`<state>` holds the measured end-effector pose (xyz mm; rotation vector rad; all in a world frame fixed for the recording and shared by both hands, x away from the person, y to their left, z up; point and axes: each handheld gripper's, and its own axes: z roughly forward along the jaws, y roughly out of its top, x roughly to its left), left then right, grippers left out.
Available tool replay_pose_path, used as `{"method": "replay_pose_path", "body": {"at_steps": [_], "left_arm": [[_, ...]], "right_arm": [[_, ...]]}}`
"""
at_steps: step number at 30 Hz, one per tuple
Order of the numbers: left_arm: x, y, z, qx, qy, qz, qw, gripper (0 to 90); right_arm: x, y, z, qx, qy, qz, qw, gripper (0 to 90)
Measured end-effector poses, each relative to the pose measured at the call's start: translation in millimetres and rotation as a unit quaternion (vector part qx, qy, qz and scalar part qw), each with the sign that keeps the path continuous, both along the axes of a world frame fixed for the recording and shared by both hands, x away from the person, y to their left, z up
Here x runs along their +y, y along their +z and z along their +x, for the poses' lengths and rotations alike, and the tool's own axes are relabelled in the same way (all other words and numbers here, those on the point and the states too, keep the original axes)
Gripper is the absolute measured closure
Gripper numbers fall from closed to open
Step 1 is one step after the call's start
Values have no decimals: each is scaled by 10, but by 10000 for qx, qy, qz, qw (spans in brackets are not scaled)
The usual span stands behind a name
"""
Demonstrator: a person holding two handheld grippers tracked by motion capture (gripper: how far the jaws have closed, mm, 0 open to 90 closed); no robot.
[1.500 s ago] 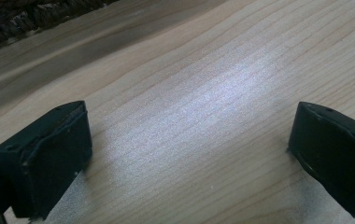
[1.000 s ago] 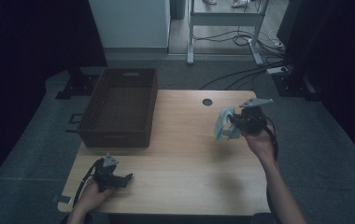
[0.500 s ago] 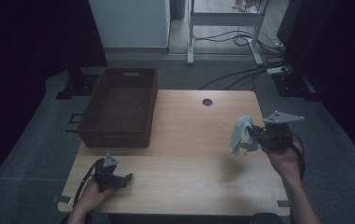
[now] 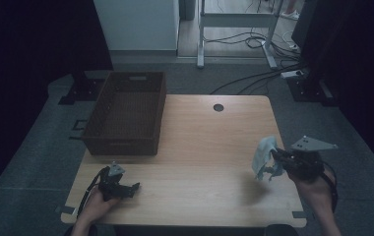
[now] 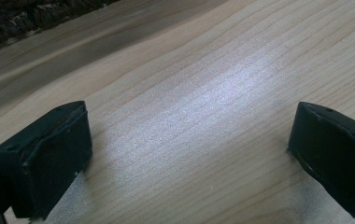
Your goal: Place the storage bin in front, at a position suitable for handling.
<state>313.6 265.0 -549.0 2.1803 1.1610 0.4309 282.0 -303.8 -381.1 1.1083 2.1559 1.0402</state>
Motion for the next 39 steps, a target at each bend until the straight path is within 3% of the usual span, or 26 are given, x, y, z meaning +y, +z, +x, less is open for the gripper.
{"method": "replay_pose_path", "body": {"at_steps": [3,4,5,9,12,19,24,25,27,32,39], "left_arm": [[0,0,0,1,1,0,10000,0],[0,0,0,0,1,-1,10000,0],[0,0,0,0,1,-1,10000,0],[0,1,0,8,-2,1,10000,0],[0,1,0,8,-2,1,10000,0],[1,2,-1,12,-4,1,10000,0],[0,2,-1,12,0,-3,10000,0],[0,2,-1,12,0,-3,10000,0],[2,2,-1,11,-9,-2,10000,0],[8,7,-3,39,-36,18,10000,0],[1,29,-10,149,-29,88,9998,0]], "right_arm": [[19,-94,-24,62,49,-9,10000,810],[44,-224,-52,120,85,2,9999,809],[44,-224,-52,120,85,2,9999,809],[104,-496,-100,289,186,-26,9994,809],[117,-578,-113,347,209,-24,9992,810],[123,-964,-155,766,216,-43,9968,797],[105,-1133,-184,977,212,-74,9950,774],[105,-1133,-184,977,212,-74,9950,774],[90,-1154,-211,1001,171,-84,9948,685],[76,-1041,-271,935,168,-108,9954,415],[70,-767,-260,622,214,-31,9978,239]]}}
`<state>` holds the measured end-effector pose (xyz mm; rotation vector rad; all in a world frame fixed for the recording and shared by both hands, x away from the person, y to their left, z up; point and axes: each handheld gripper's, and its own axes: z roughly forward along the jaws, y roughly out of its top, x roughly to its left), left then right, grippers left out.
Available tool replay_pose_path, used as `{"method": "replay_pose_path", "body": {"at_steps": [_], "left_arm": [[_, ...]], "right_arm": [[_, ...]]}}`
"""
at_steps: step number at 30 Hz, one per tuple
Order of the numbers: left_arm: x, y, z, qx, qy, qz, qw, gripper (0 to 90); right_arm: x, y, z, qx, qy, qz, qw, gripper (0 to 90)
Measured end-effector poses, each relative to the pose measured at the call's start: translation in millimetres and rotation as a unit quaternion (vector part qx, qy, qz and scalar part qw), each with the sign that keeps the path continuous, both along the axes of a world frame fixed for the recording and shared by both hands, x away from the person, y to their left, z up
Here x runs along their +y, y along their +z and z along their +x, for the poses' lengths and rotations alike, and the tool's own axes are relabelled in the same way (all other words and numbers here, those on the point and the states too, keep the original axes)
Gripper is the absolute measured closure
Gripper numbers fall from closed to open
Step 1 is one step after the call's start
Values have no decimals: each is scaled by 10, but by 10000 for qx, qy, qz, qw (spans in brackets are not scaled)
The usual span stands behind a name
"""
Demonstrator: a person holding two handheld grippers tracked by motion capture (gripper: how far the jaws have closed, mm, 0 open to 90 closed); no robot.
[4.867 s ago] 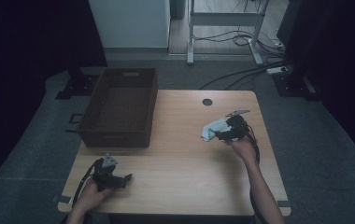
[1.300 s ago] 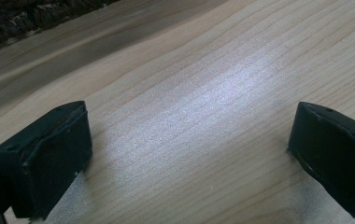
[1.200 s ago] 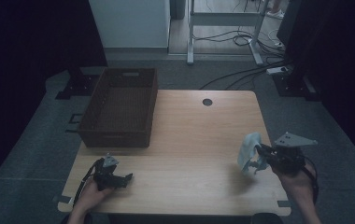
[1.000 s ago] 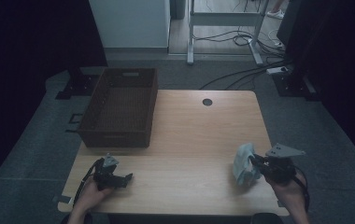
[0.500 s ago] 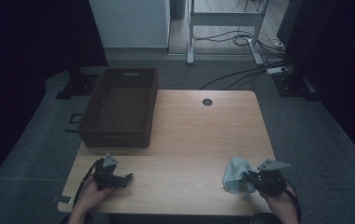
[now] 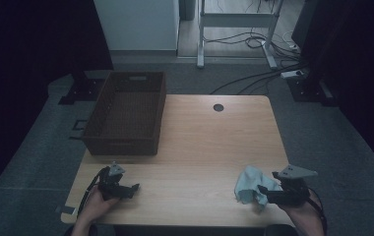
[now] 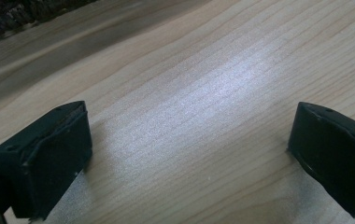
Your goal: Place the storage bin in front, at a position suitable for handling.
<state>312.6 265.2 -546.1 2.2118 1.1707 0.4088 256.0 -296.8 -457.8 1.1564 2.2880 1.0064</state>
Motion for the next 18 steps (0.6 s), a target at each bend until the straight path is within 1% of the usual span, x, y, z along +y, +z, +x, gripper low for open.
{"method": "replay_pose_path", "body": {"at_steps": [1,2,3,4,5,6,8,11,12,13,14,16,18], "left_arm": [[0,-1,-1,-5,0,-2,10000,0],[0,-1,-1,-5,0,-2,10000,0],[3,-5,-3,-25,-5,-12,10000,0],[5,-6,-4,-34,-11,-17,10000,0],[8,-8,-4,-43,-22,-25,10000,0],[8,-10,-4,-52,-24,-31,10000,0],[12,-17,-3,-91,-48,-58,9999,0],[15,-21,0,-113,-66,-75,9999,0],[15,-21,0,-113,-66,-75,9999,0],[19,-23,3,-124,-77,-91,9999,0],[19,-23,3,-124,-77,-91,9999,0],[35,-18,7,-96,-88,-188,9997,0],[54,-2,15,-13,-84,-421,9991,0]], "right_arm": [[10,18,12,-27,9,16,10000,213],[10,18,12,-27,9,16,10000,213],[61,58,62,-48,27,59,10000,179],[82,68,80,-44,52,79,9999,166],[114,77,105,-77,72,106,9999,129],[160,85,138,-115,62,129,9998,126],[233,95,202,-111,140,103,9998,106],[345,90,303,-117,157,46,9998,13],[345,90,303,-117,157,46,9998,13],[414,79,369,-78,222,38,9997,0],[446,71,401,-76,249,54,9996,0],[499,58,448,-54,303,79,9995,0],[560,39,484,-57,325,127,9994,0]]}}
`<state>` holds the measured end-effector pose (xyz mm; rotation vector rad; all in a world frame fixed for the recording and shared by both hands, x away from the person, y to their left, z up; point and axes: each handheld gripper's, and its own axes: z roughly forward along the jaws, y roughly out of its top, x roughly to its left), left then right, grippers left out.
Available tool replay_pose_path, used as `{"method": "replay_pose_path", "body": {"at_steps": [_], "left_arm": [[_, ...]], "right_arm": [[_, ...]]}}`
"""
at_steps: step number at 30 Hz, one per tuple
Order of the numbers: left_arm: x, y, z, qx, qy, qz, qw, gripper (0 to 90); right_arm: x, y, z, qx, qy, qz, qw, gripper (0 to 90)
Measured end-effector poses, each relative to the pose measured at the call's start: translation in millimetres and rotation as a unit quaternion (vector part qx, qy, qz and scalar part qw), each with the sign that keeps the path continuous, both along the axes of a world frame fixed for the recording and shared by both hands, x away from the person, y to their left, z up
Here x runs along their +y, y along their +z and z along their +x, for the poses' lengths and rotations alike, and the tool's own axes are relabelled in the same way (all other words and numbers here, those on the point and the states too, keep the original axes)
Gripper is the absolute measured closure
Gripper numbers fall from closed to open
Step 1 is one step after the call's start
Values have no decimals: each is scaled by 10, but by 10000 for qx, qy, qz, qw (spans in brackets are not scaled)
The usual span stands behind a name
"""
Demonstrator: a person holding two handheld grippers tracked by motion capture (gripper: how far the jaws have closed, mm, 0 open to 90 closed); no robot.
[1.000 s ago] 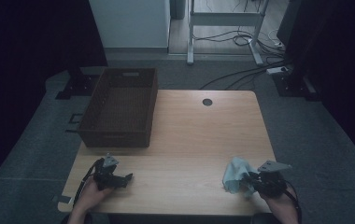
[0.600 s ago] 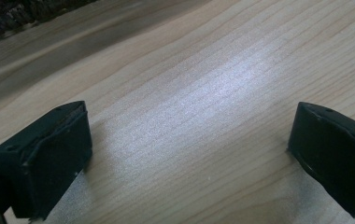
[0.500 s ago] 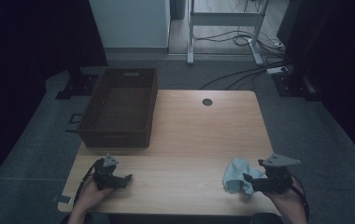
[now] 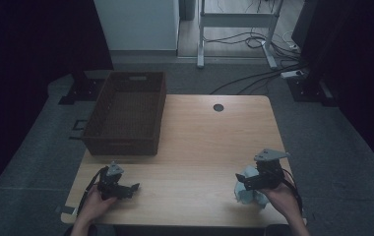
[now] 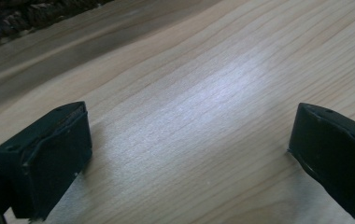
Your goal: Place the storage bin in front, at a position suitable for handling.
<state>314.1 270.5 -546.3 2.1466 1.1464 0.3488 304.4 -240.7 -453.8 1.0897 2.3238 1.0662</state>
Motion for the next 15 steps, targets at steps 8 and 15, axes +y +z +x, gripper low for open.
{"method": "replay_pose_path", "body": {"at_steps": [8,15], "left_arm": [[-42,138,-34,-502,-229,-262,9981,0],[-101,324,-26,-631,-145,-100,9979,4]], "right_arm": [[144,-143,38,74,136,212,9997,0],[194,-248,36,132,241,91,9996,0]]}}
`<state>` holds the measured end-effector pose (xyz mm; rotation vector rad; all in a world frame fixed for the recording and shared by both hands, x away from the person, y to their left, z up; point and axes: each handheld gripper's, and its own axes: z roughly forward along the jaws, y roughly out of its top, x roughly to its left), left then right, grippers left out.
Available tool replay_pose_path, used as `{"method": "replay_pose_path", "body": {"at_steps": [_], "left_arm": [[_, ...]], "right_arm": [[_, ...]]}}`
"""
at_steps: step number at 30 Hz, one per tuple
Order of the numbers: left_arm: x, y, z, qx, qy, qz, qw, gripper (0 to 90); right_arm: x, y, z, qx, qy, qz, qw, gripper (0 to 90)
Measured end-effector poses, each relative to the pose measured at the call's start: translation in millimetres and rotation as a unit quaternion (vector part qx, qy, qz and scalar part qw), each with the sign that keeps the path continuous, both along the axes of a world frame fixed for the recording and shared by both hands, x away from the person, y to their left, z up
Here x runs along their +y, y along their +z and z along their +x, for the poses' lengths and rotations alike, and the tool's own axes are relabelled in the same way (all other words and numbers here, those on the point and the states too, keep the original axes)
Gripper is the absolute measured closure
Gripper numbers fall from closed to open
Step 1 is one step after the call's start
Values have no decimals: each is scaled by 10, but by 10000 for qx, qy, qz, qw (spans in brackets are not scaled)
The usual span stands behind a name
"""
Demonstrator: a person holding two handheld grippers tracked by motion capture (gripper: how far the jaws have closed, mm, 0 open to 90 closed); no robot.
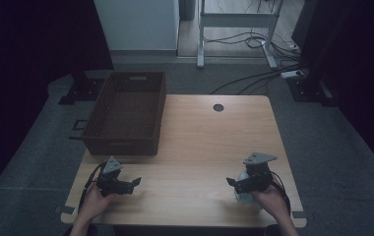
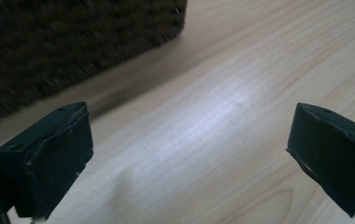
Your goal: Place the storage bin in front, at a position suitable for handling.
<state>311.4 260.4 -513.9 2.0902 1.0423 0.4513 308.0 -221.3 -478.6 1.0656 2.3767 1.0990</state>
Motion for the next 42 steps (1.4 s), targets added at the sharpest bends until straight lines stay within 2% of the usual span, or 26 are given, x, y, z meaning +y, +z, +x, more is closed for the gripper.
{"method": "replay_pose_path", "body": {"at_steps": [7,10,14,16,18,20,23,28,31,33,35,38,40,42], "left_arm": [[-96,232,14,-189,-3,134,9997,0],[-91,357,53,-93,42,34,9999,0],[-76,556,121,-62,-11,-47,10000,0],[-86,671,154,-101,15,50,9999,0],[-98,781,198,-106,30,53,9999,0],[-112,879,257,-203,58,40,9998,0],[-129,950,335,-371,106,135,9992,0],[-113,985,532,-28,186,199,9996,11],[-74,967,651,210,-37,86,9997,0],[-62,943,721,274,-50,66,9996,0],[-47,922,777,254,-28,138,9996,32],[-11,887,858,351,20,155,9993,95],[9,859,900,479,-61,81,9988,145],[4,835,915,525,-103,42,9986,151]], "right_arm": [[-5,5,-32,-58,69,25,10000,4],[-10,8,-45,-58,89,28,9999,7],[-13,-20,-52,2,122,-7,9999,12],[-11,-34,-55,5,130,-28,9999,15],[-10,-45,-59,27,155,-42,9999,20],[-12,-50,-62,46,177,-54,9998,23],[-16,-59,-67,34,199,-70,9998,29],[-32,-77,-72,68,218,-90,9997,39],[-34,-87,-71,89,215,-79,9997,39],[-30,-92,-74,114,215,-81,9997,40],[-26,-100,-74,112,240,-101,9996,42],[-24,-109,-74,125,256,-116,9995,44],[-26,-112,-74,135,259,-112,9995,45],[-31,-114,-74,139,254,-103,9995,45]]}}
